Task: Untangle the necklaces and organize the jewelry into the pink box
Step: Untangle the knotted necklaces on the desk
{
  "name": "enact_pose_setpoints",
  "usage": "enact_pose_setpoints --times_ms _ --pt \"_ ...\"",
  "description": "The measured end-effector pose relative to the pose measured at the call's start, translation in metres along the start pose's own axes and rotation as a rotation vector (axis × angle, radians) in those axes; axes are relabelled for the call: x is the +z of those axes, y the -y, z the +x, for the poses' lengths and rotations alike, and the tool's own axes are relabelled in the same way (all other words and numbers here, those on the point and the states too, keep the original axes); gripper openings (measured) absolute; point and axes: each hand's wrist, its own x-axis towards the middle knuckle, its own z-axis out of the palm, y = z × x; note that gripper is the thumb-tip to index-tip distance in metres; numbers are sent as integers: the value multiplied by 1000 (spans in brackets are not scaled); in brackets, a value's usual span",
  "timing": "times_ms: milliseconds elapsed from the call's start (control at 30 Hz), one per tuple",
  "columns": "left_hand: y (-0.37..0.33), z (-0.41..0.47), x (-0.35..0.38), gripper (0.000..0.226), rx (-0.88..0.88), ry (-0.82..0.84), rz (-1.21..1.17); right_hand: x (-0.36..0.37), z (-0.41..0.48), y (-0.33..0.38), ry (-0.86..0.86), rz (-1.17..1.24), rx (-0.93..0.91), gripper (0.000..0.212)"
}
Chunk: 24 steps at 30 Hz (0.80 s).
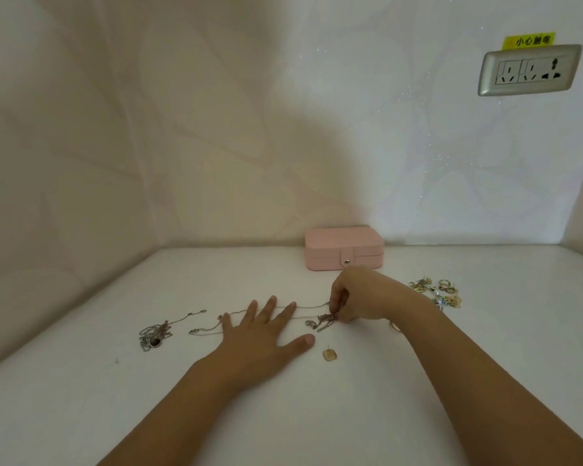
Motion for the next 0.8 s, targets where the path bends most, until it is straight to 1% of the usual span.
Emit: enact_pose_setpoints --times_ms 133,200,267,300,367,467,533,600,633,667,700,733,800 --pt "-1 -2 0 85 -83 9 17 -8 -2 -12 -117 -49 57 9" --pt "0 -2 -2 91 -122 20 24 -19 -7 -25 -252 -52 138 9" --pt "-1 -4 -4 95 -152 33 26 -28 -8 -40 -447 -14 218 23" --pt "-1 -4 -4 95 -163 44 27 -29 -8 -45 -526 30 241 26" --pt "-2 -6 -5 97 -183 64 21 -29 -6 -48 -606 51 261 26" --pt "-4 -10 -8 102 -237 87 9 -22 4 -47 -623 -15 307 33" --pt "-6 -15 -9 107 -299 101 15 -20 7 -46 -630 -44 357 32" --pt "-9 -23 -8 111 -365 110 29 -17 6 -48 -572 -95 433 33" --pt "-11 -26 -7 112 -389 106 44 -16 6 -48 -530 -125 442 32" --pt "-12 -29 -6 113 -399 92 68 -14 6 -46 -502 -134 420 29" --pt "-13 -30 -6 113 -385 66 101 -12 7 -42 -491 -117 360 24" --pt "-12 -29 -4 112 -339 35 129 -10 8 -37 -496 -40 269 22" --pt "-10 -25 -2 103 -177 -14 113 -1 8 -18 -444 187 58 20"
